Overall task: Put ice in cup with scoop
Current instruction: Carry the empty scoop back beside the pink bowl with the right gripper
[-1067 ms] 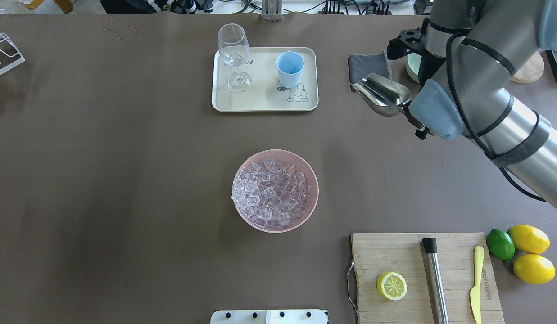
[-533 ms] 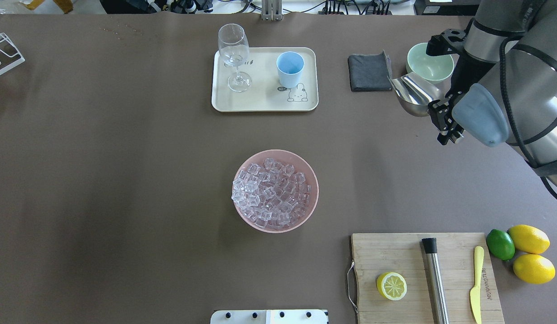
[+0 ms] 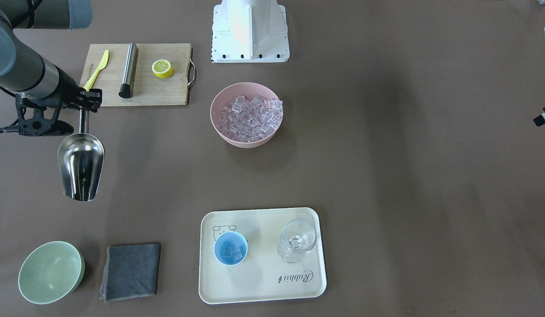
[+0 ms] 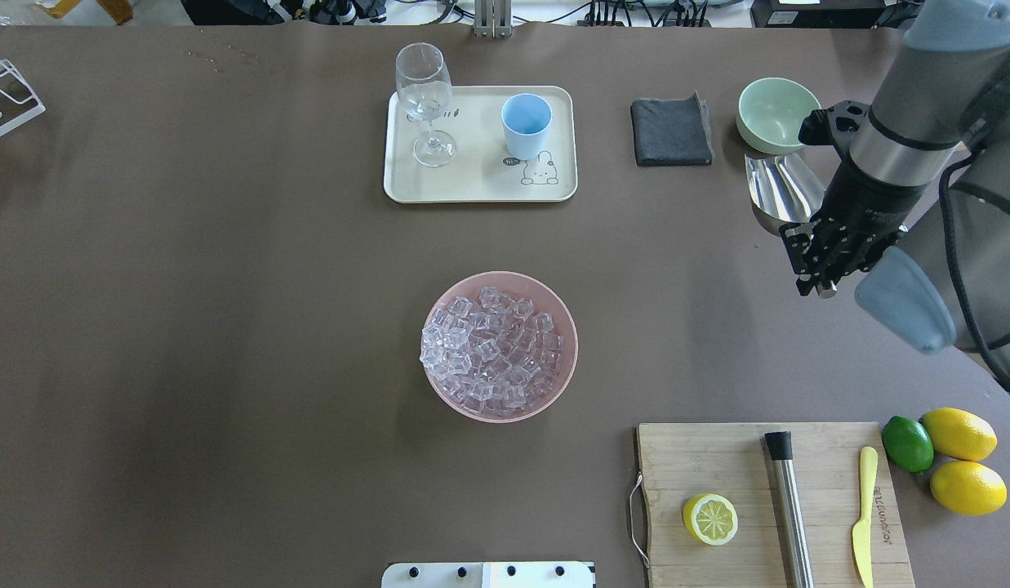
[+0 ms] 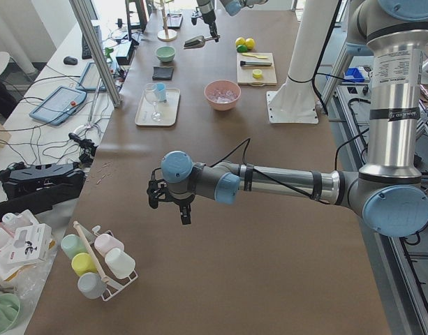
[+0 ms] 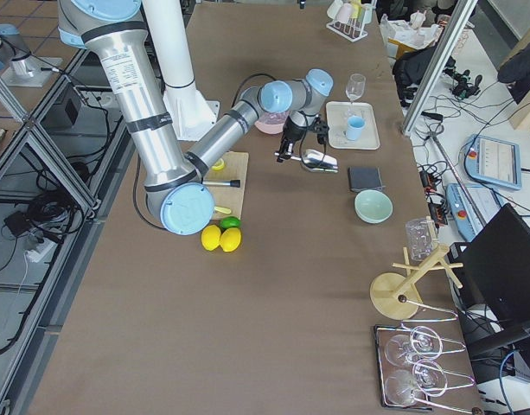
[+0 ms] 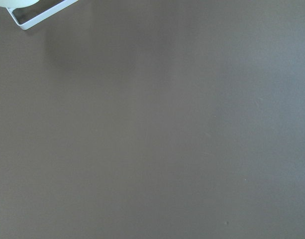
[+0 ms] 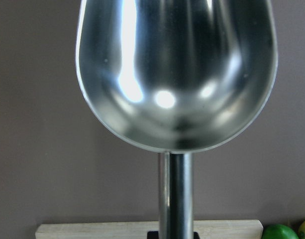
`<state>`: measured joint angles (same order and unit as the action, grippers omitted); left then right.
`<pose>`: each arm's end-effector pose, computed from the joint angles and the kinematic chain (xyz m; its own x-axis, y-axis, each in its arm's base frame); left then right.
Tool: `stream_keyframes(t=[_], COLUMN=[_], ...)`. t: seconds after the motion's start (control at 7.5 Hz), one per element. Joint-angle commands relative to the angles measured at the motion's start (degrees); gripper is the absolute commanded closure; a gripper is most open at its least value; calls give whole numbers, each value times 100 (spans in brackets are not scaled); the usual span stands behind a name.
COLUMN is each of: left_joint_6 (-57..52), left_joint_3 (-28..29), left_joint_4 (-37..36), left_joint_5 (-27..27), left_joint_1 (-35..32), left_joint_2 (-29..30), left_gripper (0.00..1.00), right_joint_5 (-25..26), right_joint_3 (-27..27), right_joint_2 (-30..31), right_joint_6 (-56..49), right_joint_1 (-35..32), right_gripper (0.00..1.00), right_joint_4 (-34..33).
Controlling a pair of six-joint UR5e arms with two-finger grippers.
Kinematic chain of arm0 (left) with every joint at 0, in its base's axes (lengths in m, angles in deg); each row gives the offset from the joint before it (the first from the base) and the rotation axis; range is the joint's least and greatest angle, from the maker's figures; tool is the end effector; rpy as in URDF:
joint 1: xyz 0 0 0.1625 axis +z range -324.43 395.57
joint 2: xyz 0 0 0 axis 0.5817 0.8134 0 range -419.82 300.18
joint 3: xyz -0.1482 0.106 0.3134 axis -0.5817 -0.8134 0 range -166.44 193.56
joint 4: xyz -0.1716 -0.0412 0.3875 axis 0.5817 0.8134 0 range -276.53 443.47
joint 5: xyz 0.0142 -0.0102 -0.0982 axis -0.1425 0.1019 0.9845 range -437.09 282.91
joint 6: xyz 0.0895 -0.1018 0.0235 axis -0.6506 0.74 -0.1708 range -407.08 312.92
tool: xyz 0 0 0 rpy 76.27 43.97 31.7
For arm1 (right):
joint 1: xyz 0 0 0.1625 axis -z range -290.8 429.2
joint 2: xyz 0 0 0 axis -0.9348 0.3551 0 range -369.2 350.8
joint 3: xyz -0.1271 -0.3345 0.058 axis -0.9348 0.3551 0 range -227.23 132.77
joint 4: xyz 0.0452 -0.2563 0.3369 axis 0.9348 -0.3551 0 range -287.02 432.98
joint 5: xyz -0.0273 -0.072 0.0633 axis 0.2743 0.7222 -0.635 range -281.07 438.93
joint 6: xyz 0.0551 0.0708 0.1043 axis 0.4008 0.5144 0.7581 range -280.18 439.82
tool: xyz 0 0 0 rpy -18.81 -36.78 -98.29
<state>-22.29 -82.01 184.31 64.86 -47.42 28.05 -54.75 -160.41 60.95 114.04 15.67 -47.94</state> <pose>0.0371 -0.5070 0.5580 0.5834 -0.1599 -0.7963 0.1391 0.9856 -0.0961 -0.2884 -0.4545 0.3040 0.7367 -0.0095 0.6762 0.2019 0.9574 -0.2064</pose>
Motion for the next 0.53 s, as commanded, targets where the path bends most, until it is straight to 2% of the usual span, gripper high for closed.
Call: stream_keyframes(t=[0.0, 0.13, 0.4], left_joint_6=[0, 0, 0], left_joint_3=[3, 3, 3], left_joint_4=[-3, -3, -3], left_joint_5=[0, 0, 0], left_joint_1=[2, 2, 2], left_joint_2=[2, 2, 2], left_gripper=[3, 3, 3], right_joint_5=[595, 649, 676], right_joint_3=[-152, -143, 14], right_joint_2=[761, 815, 816], right_joint_6=[1636, 2023, 2115], right_joint_1=[937, 1167, 1345], right_gripper=[100, 100, 100], right_joint_4=[1849, 2176, 2319])
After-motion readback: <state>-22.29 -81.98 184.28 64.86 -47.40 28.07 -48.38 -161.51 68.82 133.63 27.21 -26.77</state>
